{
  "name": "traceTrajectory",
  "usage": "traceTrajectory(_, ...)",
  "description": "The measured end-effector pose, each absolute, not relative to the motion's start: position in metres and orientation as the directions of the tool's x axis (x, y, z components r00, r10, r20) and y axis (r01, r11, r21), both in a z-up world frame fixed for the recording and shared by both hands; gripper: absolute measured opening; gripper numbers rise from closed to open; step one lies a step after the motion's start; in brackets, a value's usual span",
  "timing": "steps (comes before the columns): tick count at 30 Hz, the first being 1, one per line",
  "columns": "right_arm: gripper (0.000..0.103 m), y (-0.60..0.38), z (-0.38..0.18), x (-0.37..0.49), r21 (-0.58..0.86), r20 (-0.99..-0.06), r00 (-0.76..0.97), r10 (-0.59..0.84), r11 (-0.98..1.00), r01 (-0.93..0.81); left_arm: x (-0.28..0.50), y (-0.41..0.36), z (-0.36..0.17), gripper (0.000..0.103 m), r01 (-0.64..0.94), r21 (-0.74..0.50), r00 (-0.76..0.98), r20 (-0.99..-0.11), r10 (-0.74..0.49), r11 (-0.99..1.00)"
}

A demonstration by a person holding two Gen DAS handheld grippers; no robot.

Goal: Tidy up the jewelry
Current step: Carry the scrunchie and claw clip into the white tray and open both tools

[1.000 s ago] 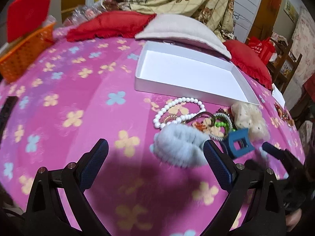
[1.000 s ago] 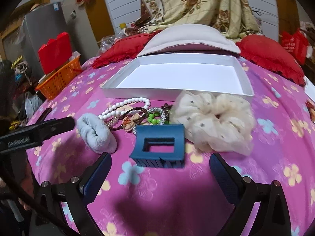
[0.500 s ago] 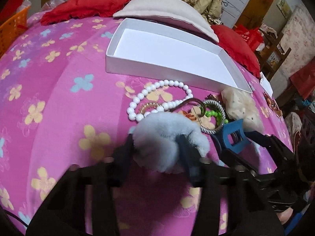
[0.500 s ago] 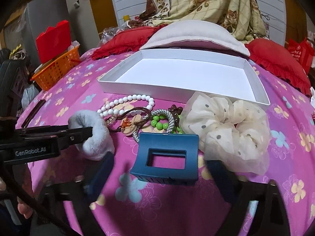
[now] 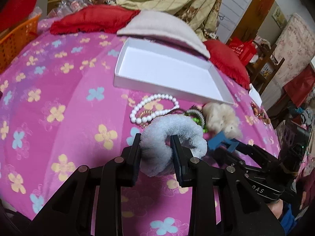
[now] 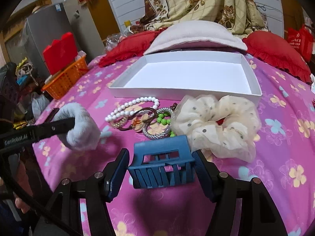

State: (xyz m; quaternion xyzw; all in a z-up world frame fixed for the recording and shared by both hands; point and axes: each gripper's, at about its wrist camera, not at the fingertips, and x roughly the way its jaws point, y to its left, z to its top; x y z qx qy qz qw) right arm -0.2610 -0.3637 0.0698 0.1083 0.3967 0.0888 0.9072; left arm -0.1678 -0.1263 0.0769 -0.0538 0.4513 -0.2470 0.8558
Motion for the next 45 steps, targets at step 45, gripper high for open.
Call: traceTrajectory(45, 0.065, -0.435, 0.066, 0.025, 0.408, -0.733, 0.639, 0.234, 0.902, 0.138, 0.110, -0.207, 0.051, 0.038, 0.294, -0.148, 0.471, -0.837, -0.277, 0.944)
